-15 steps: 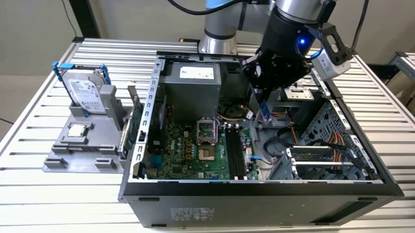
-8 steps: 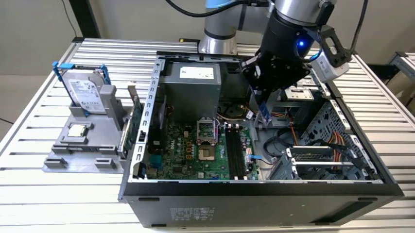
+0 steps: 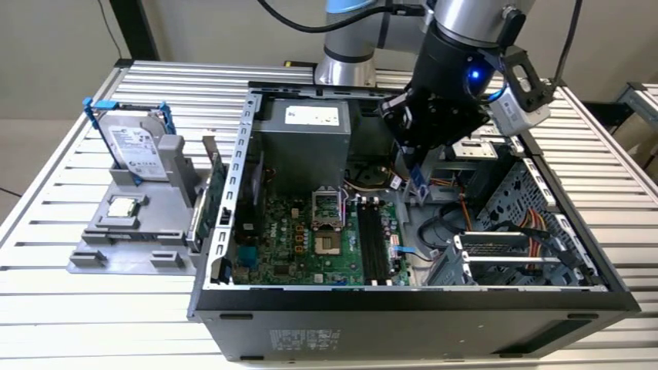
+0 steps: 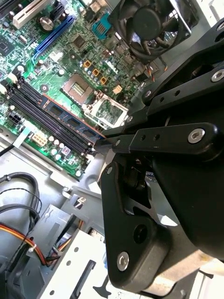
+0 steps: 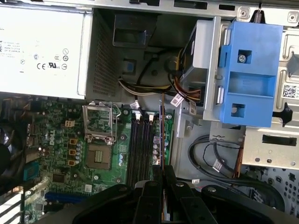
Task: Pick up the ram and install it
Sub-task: 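Insert the ram into the slot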
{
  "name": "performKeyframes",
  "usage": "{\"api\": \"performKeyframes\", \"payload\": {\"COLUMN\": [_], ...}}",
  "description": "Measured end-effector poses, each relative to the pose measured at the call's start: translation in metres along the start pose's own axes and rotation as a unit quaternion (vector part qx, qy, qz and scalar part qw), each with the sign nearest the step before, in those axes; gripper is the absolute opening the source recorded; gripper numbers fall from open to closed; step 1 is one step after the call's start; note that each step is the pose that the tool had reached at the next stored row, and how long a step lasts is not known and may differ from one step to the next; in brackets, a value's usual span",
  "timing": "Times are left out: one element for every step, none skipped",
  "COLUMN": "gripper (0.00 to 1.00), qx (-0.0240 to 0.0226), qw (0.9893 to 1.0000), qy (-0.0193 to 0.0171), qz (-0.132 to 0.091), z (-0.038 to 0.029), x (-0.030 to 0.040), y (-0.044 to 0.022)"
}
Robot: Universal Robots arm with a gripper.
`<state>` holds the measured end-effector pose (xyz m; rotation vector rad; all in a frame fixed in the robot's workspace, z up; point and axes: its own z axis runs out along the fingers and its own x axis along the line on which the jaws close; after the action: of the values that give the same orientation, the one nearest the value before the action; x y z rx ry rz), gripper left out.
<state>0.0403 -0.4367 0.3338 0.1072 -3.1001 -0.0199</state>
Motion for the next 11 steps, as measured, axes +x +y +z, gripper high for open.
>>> {"api": "performKeyframes", "payload": {"gripper": [0.00, 0.00, 0.00, 0.00, 0.00, 0.00, 0.00, 0.00, 0.00, 0.00, 0.00], "qx": [0.0003, 0.0006, 0.0010, 0.0014, 0.0018, 0.0020, 0.0024, 0.0029, 0.0034, 0.0040, 0.0046], "qw": [1.0000, 1.0000, 1.0000, 1.0000, 1.0000, 1.0000, 1.0000, 1.0000, 1.0000, 1.0000, 1.0000], "qy": [0.0000, 0.0000, 0.0001, 0.0001, 0.0001, 0.0001, 0.0001, 0.0002, 0.0002, 0.0002, 0.0003], "qz": [0.000, 0.001, 0.001, 0.001, 0.001, 0.001, 0.002, 0.002, 0.002, 0.002, 0.002], "z": [0.0005, 0.0012, 0.0019, 0.0025, 0.0031, 0.0038, 0.0043, 0.0048, 0.0054, 0.0060, 0.0065], "x": [0.0000, -0.0001, 0.0000, 0.0000, -0.0001, -0.0001, -0.0002, -0.0002, -0.0002, -0.0002, -0.0002], "y": [0.0000, 0.0000, 0.0000, -0.0001, -0.0001, 0.0000, -0.0001, -0.0001, -0.0001, -0.0001, -0.0001]}}
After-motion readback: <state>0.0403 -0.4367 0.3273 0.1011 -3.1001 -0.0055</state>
